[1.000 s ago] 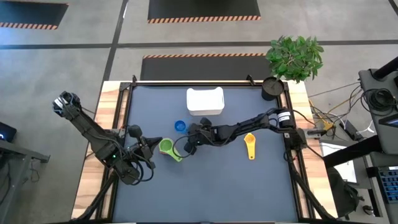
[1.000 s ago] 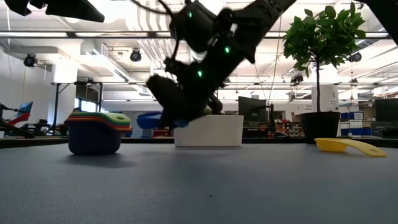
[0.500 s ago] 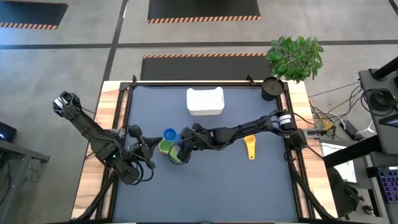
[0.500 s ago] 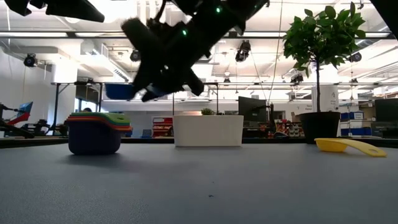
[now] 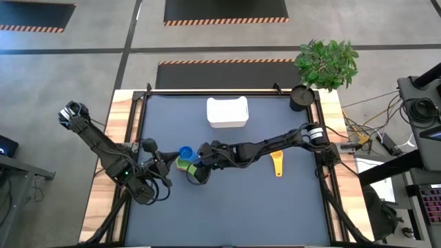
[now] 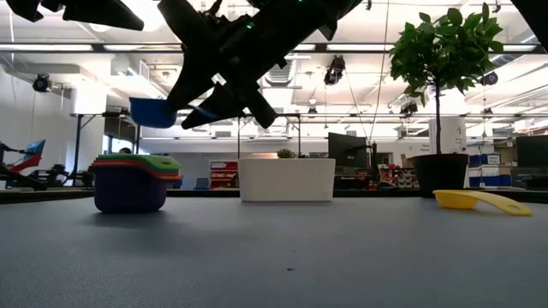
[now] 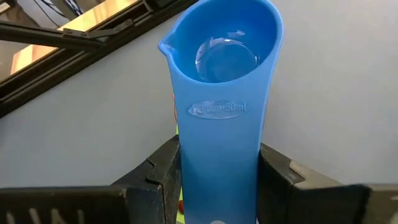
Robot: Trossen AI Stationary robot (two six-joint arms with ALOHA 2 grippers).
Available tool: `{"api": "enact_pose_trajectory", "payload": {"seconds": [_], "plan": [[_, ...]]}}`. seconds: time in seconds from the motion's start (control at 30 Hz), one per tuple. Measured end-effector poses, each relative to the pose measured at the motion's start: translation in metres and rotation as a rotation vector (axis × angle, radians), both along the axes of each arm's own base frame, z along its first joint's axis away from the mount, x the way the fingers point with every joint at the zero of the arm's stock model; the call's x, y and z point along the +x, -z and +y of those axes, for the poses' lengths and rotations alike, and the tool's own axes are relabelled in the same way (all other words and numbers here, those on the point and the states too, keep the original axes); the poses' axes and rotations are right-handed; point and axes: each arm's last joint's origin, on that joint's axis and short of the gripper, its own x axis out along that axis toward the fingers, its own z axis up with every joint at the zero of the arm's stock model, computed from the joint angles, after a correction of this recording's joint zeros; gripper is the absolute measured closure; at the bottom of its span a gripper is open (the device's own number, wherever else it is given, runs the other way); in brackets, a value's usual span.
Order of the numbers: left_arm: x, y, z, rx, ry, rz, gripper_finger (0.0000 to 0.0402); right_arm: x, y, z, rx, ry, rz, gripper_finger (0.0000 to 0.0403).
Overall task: Nest measuring cups in basket
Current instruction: Stack the blue measuring cup on top of the green measuring cup, then stack the yellow measuring cup on top of the blue measuring cup
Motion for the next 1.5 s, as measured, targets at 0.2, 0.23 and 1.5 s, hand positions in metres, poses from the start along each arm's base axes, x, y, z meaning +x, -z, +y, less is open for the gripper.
{"api": "enact_pose_trajectory", "payload": {"seconds": [0.2,0.23,1.5], "plan": [[0.0,0.0,0.0,0.0,0.0,0.0,0.0402,0.003,0.006,0.002,0.01,-0.022,0.001,0.0266],[0.0,0.0,0.0,0.0,0.0,0.0,0.0402,0.004,0.008,0.003,0.021,-0.036,-0.006,0.0266],[0.0,0.0,0.0,-0.019,0.009,0.007,0.0402,-0.001,0.006,0.002,-0.097,-0.187,0.057,0.0201]]}}
